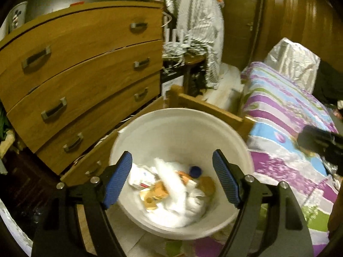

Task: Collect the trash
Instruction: 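Turn both grippers back toward the items on the bedspread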

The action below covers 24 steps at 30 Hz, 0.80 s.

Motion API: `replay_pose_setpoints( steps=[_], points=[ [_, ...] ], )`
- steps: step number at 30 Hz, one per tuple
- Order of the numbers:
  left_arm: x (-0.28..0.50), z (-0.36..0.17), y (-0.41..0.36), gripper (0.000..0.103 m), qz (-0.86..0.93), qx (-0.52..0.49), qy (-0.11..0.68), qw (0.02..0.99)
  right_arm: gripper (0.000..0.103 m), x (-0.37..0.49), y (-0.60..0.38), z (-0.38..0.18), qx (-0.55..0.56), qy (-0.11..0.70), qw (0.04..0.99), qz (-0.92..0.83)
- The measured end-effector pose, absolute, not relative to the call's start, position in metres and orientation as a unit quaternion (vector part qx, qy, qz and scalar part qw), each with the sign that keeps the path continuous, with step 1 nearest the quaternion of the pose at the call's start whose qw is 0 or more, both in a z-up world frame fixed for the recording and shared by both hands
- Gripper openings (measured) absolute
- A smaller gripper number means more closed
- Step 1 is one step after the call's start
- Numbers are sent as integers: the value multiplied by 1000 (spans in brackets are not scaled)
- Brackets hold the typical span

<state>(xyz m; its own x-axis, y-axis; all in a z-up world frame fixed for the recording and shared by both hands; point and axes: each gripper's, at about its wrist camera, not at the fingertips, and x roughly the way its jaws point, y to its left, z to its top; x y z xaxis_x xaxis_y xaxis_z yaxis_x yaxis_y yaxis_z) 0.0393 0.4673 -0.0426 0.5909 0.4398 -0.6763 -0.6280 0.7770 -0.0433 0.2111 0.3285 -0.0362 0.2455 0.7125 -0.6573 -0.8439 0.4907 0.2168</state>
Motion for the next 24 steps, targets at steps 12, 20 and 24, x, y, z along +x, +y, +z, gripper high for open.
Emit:
replay_pose_setpoints(
  steps=[12,20,24],
  points=[
    [99,-59,323,74,156,-98,366,912,75,189,103,-66,-55,318,857,402],
    [138,-87,228,74,74,-73,399,911,75,200,-38,-108,-11,350,881,319],
    [159,-95,191,74,44,-65,415,906,75,208,-92,-124,14,358,889,285]
  ],
)
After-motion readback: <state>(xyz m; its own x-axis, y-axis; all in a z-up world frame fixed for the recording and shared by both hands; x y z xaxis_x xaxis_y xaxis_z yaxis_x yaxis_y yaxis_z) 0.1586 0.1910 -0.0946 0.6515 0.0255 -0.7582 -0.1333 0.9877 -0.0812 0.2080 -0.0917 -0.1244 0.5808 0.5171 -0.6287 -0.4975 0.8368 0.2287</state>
